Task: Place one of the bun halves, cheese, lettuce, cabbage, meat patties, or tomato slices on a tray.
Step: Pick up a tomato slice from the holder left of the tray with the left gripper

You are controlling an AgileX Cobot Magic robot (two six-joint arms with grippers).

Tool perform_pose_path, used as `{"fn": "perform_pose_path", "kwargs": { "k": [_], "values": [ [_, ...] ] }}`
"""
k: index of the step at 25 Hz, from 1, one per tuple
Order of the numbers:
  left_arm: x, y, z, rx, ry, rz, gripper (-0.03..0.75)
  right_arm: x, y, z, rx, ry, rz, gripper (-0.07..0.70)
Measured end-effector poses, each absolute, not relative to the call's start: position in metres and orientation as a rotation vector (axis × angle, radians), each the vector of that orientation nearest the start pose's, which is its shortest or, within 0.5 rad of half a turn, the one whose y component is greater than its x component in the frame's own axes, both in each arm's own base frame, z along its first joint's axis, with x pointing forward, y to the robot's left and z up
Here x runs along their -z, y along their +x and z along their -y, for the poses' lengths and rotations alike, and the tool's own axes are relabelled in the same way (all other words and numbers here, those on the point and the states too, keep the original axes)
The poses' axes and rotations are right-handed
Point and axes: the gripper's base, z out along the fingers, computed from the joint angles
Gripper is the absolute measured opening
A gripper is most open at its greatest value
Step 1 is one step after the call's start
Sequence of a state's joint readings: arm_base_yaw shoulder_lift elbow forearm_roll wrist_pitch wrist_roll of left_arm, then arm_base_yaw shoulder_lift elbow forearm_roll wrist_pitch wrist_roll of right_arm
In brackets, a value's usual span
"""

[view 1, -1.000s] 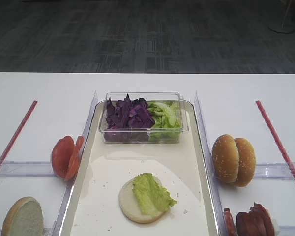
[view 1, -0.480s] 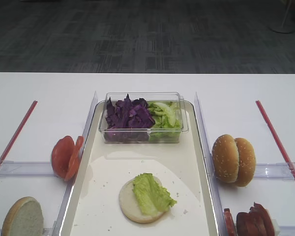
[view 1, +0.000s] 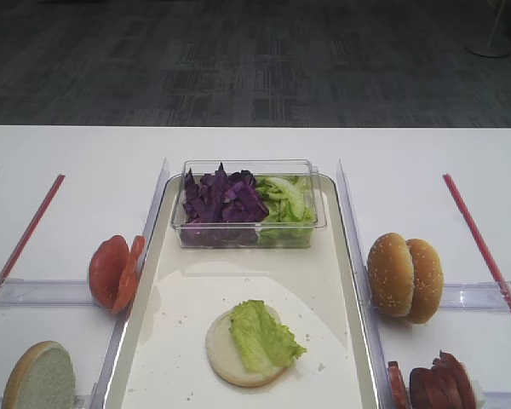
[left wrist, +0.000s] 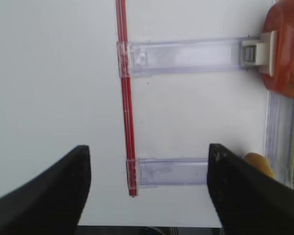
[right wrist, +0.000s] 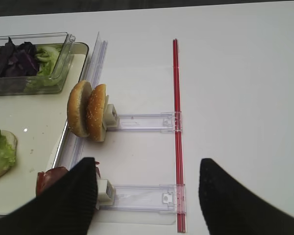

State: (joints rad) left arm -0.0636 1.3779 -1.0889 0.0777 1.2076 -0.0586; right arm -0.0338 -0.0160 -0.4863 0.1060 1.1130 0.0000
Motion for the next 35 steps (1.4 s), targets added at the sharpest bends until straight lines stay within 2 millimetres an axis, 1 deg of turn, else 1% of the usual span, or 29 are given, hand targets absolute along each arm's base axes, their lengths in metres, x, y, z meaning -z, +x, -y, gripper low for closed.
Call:
{"fn": "perform_pose_path", "kwargs": {
  "k": [2, 3, 7, 8, 12, 15, 17, 21, 23, 24, 25, 27, 35],
  "values": [
    [-0.289, 0.258, 0.010, -0.097, 0.048, -2.975, 0.475, -0.270, -0.008, -0.009, -0.107, 0.027, -2.091, 0.478],
    [-0.288, 0.268, 0.010, -0.099, 0.069, -2.981, 0.475, -0.270, -0.008, -0.009, -0.107, 0.027, -2.091, 0.479],
    [-0.286, 0.289, 0.012, -0.099, 0.081, -2.982, 0.475, -0.270, -0.008, -0.009, -0.107, 0.027, -2.091, 0.478],
    [-0.286, 0.289, 0.012, -0.099, 0.081, -2.982, 0.475, -0.270, -0.008, -0.009, -0.107, 0.027, -2.091, 0.478],
    [-0.281, 0.306, 0.014, -0.099, 0.087, -2.990, 0.475, -0.270, -0.008, -0.009, -0.107, 0.027, -2.091, 0.479],
    [-0.275, 0.312, 0.015, -0.101, 0.089, -3.010, 0.475, -0.270, -0.008, -0.009, -0.107, 0.027, -2.091, 0.479],
    [-0.273, 0.315, 0.015, -0.098, 0.048, -3.010, 0.475, -0.270, -0.008, -0.009, -0.107, 0.027, -2.091, 0.478],
    [-0.273, 0.316, 0.015, -0.095, 0.000, -3.009, 0.475, -0.270, -0.008, -0.009, -0.111, 0.034, -2.091, 0.479],
    [-0.273, 0.315, 0.018, -0.096, 0.007, -3.008, 0.475, -0.270, -0.008, -0.009, -0.111, 0.034, -2.091, 0.479],
    [-0.273, 0.315, 0.027, -0.095, 0.040, -3.007, 0.475, -0.270, -0.008, -0.009, -0.111, 0.034, -2.091, 0.478],
    [-0.273, 0.314, 0.031, -0.093, 0.046, -3.006, 0.475, -0.269, -0.008, -0.009, -0.111, 0.034, -2.093, 0.479],
    [-0.273, 0.314, 0.048, -0.079, 0.074, -2.986, 0.475, -0.269, -0.008, -0.009, -0.111, 0.034, -2.093, 0.479],
    [-0.273, 0.305, 0.106, 0.021, 0.123, -2.938, 0.475, -0.269, -0.008, -0.009, -0.107, 0.027, -2.093, 0.478]
  ]
}}
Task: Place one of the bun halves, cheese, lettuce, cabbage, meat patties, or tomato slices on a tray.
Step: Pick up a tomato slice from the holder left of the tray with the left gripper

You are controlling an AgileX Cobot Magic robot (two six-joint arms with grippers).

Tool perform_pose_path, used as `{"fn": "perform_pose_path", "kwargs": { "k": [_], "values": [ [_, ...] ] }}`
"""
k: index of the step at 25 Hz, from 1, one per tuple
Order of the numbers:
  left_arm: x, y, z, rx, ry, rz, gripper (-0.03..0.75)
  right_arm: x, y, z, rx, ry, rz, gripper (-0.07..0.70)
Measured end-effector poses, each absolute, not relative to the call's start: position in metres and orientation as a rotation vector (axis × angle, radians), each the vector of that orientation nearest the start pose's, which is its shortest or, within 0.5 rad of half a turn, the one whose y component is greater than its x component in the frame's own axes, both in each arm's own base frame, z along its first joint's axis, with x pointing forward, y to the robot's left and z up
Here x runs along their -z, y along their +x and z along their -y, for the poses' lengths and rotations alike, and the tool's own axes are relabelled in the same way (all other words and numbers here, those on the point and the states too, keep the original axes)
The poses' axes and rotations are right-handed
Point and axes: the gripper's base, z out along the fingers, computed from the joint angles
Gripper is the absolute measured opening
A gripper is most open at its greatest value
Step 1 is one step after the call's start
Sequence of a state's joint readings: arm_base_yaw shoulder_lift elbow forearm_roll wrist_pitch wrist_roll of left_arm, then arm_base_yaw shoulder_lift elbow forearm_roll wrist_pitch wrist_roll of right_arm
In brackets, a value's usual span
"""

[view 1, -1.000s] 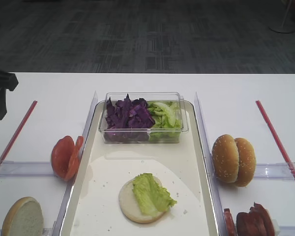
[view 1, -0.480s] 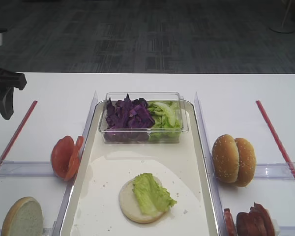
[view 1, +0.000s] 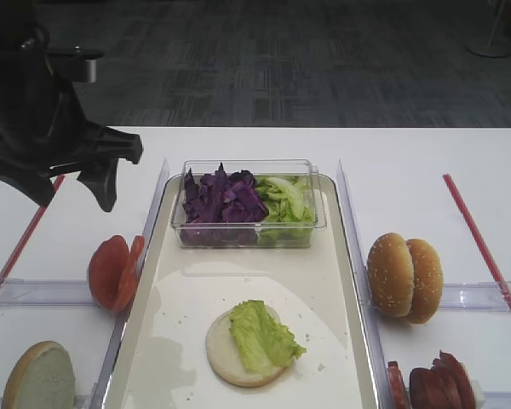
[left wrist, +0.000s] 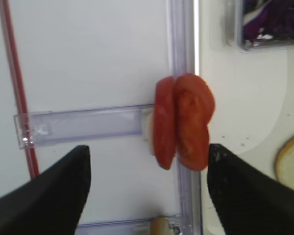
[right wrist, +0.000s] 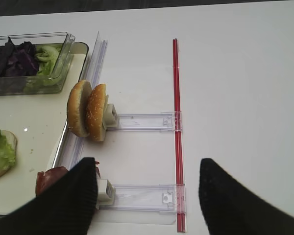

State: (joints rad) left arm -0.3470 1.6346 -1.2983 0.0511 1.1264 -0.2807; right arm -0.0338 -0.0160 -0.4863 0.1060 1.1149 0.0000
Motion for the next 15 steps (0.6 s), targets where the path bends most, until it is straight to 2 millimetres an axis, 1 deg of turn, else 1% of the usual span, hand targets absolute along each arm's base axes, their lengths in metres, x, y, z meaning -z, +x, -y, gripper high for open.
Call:
{"fn": "perform_pose_path", "kwargs": {
  "k": [3, 7, 10, 11, 13, 15],
  "values": [
    [-0.270, 0.300, 0.124, 0.036, 0.156, -2.938, 0.475, -0.269, -0.008, -0.009, -0.107, 0.027, -2.093, 0.479],
    [-0.256, 0.297, 0.147, 0.031, 0.199, -2.973, 0.475, -0.269, -0.008, -0.009, -0.107, 0.027, -2.093, 0.479],
    [-0.246, 0.295, 0.159, 0.024, 0.220, -2.993, 0.475, -0.269, -0.008, -0.009, -0.107, 0.027, -2.093, 0.479],
    [-0.240, 0.295, 0.166, 0.017, 0.228, -3.008, 0.475, -0.269, -0.008, -0.009, -0.107, 0.027, -2.093, 0.478],
    [-0.230, 0.296, 0.170, 0.002, 0.224, -3.032, 0.475, -0.269, -0.008, -0.009, -0.107, 0.027, -2.093, 0.478],
    [-0.228, 0.297, 0.171, 0.000, 0.216, -3.036, 0.475, -0.269, -0.008, -0.009, -0.107, 0.027, -2.093, 0.478]
  ]
}}
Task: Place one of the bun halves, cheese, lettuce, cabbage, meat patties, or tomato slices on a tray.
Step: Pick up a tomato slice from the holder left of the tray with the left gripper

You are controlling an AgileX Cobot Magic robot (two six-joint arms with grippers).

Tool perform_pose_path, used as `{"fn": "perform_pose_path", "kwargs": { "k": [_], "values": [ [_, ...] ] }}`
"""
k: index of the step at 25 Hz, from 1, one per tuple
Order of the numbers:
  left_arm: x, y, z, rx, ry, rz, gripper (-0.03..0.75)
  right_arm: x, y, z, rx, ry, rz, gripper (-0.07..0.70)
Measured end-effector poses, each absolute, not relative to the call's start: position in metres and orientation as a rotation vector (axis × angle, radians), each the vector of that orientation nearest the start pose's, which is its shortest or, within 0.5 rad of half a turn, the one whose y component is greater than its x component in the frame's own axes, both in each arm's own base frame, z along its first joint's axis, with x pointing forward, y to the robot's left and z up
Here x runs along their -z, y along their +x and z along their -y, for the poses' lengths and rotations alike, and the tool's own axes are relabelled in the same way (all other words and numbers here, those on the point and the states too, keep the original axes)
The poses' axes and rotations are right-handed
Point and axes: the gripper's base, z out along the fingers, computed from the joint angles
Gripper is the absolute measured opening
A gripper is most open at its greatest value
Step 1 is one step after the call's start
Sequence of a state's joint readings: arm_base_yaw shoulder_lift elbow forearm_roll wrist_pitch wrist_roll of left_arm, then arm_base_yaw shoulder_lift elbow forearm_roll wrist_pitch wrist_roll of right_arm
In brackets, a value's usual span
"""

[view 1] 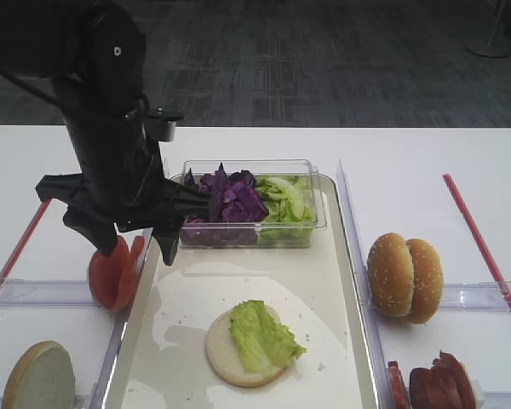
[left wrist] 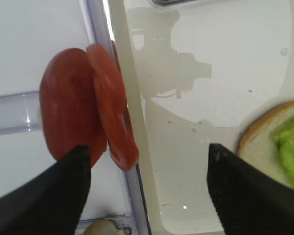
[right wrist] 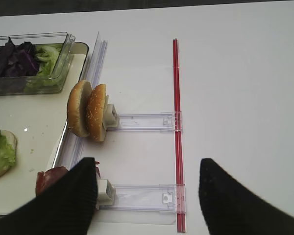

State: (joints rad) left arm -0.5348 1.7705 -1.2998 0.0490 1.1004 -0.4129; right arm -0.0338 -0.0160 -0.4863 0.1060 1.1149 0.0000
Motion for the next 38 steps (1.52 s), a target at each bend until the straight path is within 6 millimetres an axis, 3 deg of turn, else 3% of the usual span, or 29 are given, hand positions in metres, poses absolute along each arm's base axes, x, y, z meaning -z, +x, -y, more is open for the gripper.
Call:
{"fn": "perform_pose_path", "kwargs": {
  "k": [6, 12, 18, 33, 38],
  "values": [
    [-0.228, 0.299, 0.171, 0.001, 0.216, -3.016, 0.472, -0.269, -0.008, -0.009, -0.107, 0.027, -2.093, 0.479],
    [-0.226, 0.301, 0.171, -0.029, 0.234, -2.999, 0.417, -0.269, -0.008, -0.009, -0.107, 0.027, -2.093, 0.479],
    [-0.204, 0.307, 0.172, -0.092, 0.254, -3.044, 0.401, -0.269, -0.008, -0.009, -0.107, 0.027, -2.093, 0.478],
    [-0.184, 0.313, 0.173, -0.163, 0.281, -3.073, 0.394, -0.269, -0.008, -0.009, -0.107, 0.027, -2.093, 0.478],
    [-0.183, 0.313, 0.173, -0.166, 0.283, -3.074, 0.308, -0.269, -0.008, -0.009, -0.107, 0.027, -2.093, 0.479]
  ]
}}
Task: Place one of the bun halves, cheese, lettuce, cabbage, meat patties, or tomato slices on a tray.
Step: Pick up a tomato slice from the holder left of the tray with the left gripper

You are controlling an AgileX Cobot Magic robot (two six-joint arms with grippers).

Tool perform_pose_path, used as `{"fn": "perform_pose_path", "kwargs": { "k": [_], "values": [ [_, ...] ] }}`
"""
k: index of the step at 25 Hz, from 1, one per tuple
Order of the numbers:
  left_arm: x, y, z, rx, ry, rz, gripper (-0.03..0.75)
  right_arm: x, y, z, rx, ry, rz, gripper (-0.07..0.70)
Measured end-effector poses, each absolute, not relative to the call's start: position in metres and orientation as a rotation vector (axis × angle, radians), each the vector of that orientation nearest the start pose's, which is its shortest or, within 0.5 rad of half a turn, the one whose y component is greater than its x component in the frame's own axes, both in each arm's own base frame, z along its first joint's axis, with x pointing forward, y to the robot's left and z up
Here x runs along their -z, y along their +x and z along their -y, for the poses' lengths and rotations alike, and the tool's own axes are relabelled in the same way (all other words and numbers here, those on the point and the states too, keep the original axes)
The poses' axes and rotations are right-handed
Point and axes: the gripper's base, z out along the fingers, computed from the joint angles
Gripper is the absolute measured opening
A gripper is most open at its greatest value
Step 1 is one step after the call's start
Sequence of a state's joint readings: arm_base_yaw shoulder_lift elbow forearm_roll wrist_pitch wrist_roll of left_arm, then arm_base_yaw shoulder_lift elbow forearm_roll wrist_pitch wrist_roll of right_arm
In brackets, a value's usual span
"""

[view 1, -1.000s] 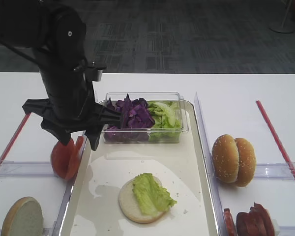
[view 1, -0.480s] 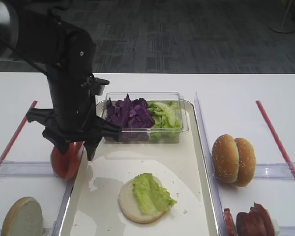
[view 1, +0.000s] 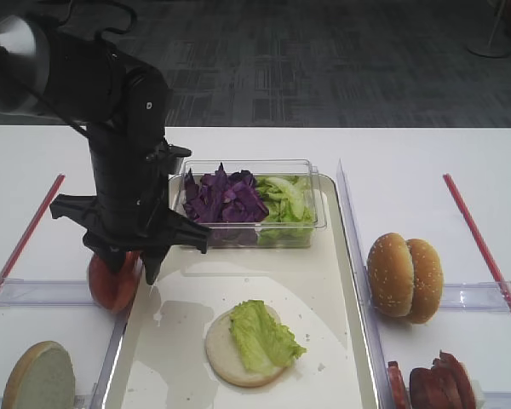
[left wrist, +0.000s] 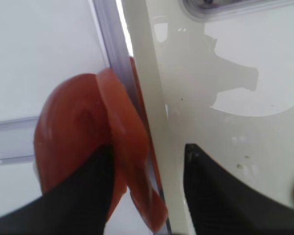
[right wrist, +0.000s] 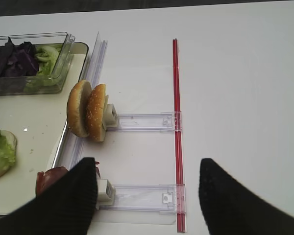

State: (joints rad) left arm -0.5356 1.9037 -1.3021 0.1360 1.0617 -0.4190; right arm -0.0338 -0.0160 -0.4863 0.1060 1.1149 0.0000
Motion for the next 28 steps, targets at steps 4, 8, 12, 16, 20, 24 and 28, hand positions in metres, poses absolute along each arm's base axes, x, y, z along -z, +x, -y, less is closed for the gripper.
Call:
{"fn": "perform_pose_path", "kwargs": {
  "k": [4, 8, 12, 16, 20, 24, 28],
  "values": [
    [-0.1827, 0.3131, 0.1729, -0.173, 0.264, -3.075, 0.227, -0.2694, -0.0081, -0.0089, -0.107, 0.027, -2.093, 0.478],
    [-0.1830, 0.3133, 0.1707, -0.210, 0.255, -3.074, 0.144, -0.2694, -0.0081, -0.0089, -0.107, 0.027, -2.093, 0.478],
    [-0.1833, 0.3134, 0.1688, -0.243, 0.259, -3.072, 0.080, -0.2694, -0.0081, -0.0089, -0.107, 0.027, -2.093, 0.478],
    [-0.1833, 0.3132, 0.1687, -0.245, 0.256, -3.074, 0.057, -0.2694, -0.0081, -0.0089, -0.107, 0.027, -2.093, 0.478],
    [-0.1833, 0.3133, 0.1686, -0.247, 0.257, -3.073, 0.042, -0.2694, -0.0081, -0.0089, -0.107, 0.027, -2.093, 0.478],
    [-0.1833, 0.3127, 0.1682, -0.253, 0.256, -3.079, 0.040, -0.2694, -0.0081, -0.0089, -0.107, 0.027, -2.093, 0.478],
    [-0.1834, 0.3114, 0.1673, -0.268, 0.255, -3.093, 0.037, -0.2694, -0.0081, -0.0089, -0.107, 0.027, -2.093, 0.478]
  ]
}}
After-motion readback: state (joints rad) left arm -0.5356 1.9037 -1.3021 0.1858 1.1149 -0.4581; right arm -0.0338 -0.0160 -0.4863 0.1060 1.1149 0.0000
